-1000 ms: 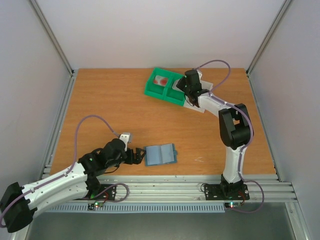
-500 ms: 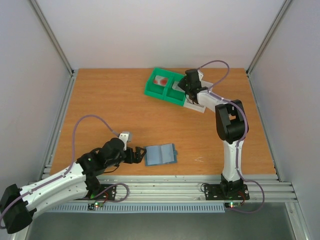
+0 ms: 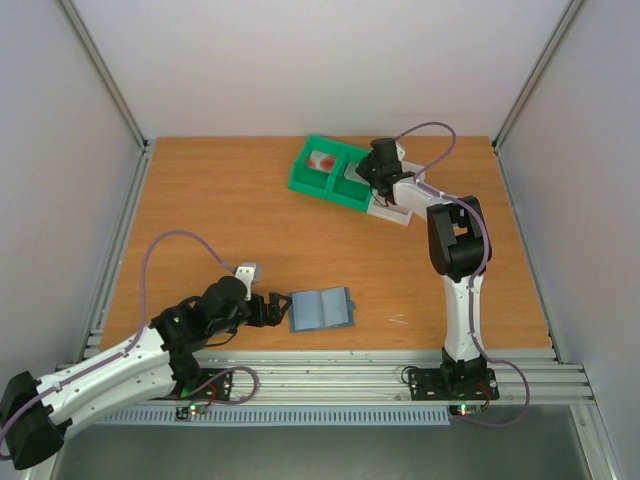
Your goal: Take the credit cards out of the card holder
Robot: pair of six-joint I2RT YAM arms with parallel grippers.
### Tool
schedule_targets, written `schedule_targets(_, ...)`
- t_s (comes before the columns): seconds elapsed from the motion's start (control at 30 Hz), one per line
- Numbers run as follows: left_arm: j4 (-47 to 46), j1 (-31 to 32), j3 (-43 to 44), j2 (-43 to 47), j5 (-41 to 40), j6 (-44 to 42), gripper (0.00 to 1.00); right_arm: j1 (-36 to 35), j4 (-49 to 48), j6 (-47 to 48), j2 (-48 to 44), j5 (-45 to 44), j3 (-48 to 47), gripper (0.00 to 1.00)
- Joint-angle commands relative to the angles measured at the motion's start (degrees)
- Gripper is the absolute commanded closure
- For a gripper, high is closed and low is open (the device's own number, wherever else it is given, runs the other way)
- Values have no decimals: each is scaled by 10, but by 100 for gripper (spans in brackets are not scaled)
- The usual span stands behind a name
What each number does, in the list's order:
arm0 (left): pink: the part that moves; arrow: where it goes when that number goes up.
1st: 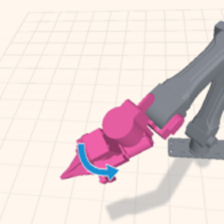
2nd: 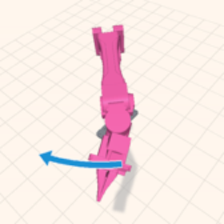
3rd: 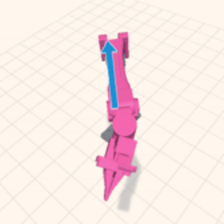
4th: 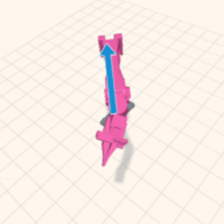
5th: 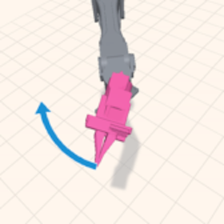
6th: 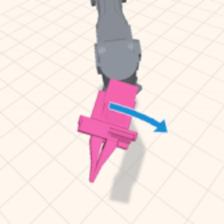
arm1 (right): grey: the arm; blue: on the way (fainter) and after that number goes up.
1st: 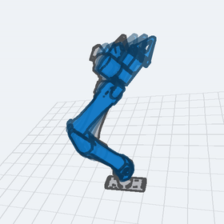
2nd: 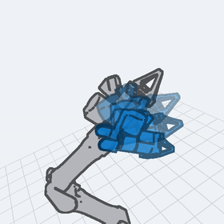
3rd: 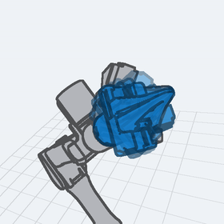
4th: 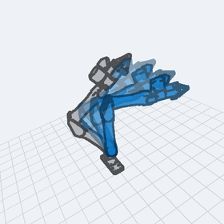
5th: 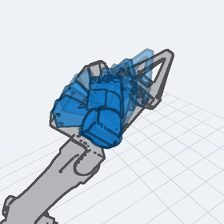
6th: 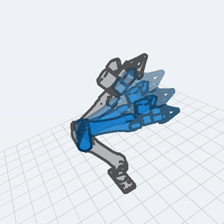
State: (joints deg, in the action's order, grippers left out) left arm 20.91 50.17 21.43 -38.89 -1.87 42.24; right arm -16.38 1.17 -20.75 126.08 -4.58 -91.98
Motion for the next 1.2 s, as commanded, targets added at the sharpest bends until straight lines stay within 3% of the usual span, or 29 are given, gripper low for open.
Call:
schedule_targets(0.0, -1, -1, 18, -13, -11, 4, 1, 11, 9, -10, 16, 3, -19, 99)
schedule_targets(0.17, -9, -1, 19, -28, -5, 10, 1, 19, 15, -9, 25, 20, -31, 98)
schedule_targets(0.4, -3, -1, 28, -34, -5, 4, 1, 22, 38, -5, 31, 40, -46, 85)
schedule_targets(0.7, 13, -1, 26, -33, 0, 10, 0, 22, 112, 1, 21, 73, -85, 80)
schedule_targets(1.03, 1, -1, 41, -78, 33, 35, 5, 21, 227, 37, -45, 161, -107, 74)
schedule_targets(1.17, -13, -1, 54, -121, 59, 33, 8, 16, 269, 51, -93, 187, -74, 74)
